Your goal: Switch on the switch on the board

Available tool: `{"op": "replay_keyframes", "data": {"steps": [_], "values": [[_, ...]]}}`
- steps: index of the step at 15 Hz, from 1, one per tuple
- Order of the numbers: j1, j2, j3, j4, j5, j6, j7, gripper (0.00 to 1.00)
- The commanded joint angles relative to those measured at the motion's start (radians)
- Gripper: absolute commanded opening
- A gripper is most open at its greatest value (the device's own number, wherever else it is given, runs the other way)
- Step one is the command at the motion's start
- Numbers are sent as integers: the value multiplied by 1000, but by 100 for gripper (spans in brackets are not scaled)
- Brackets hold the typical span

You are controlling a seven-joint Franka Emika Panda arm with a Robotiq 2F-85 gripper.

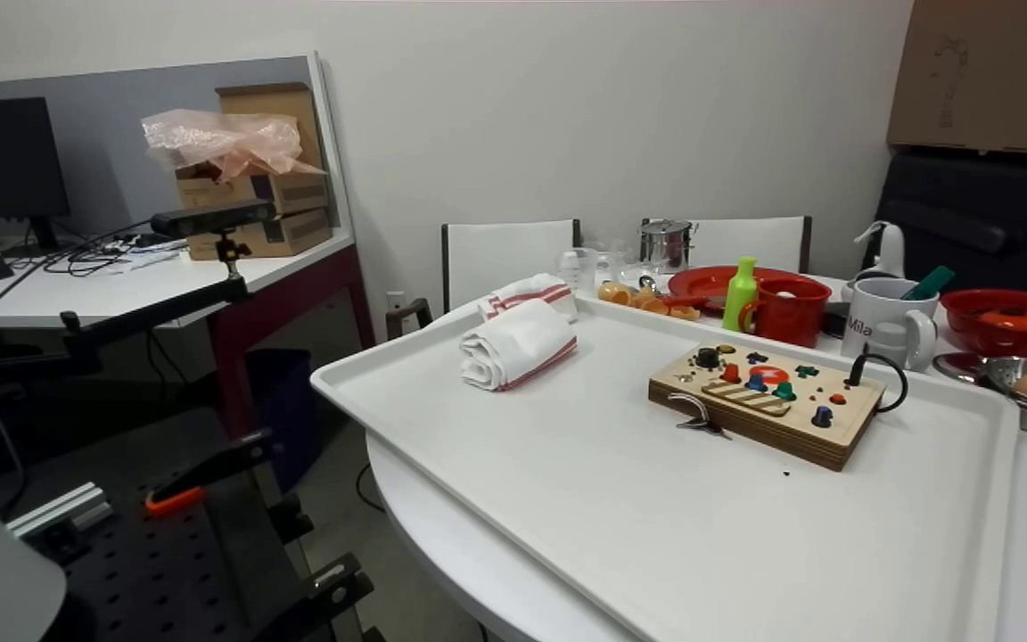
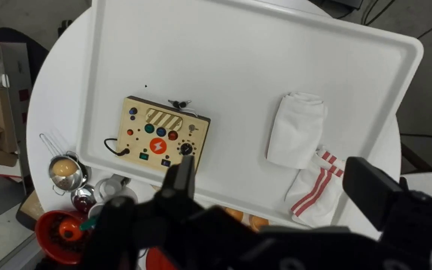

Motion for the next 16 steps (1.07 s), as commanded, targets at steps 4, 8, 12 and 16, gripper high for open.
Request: {"op": "replay_keyframes", "data": {"steps": [4, 8, 12, 16], "values": [[75, 240, 101, 200, -21, 27, 66, 100], [95, 395, 135, 322, -73, -1, 345, 100], [101, 467, 101, 365, -104, -27, 536, 100], [89, 488, 48, 383, -124, -75, 685, 100]]}}
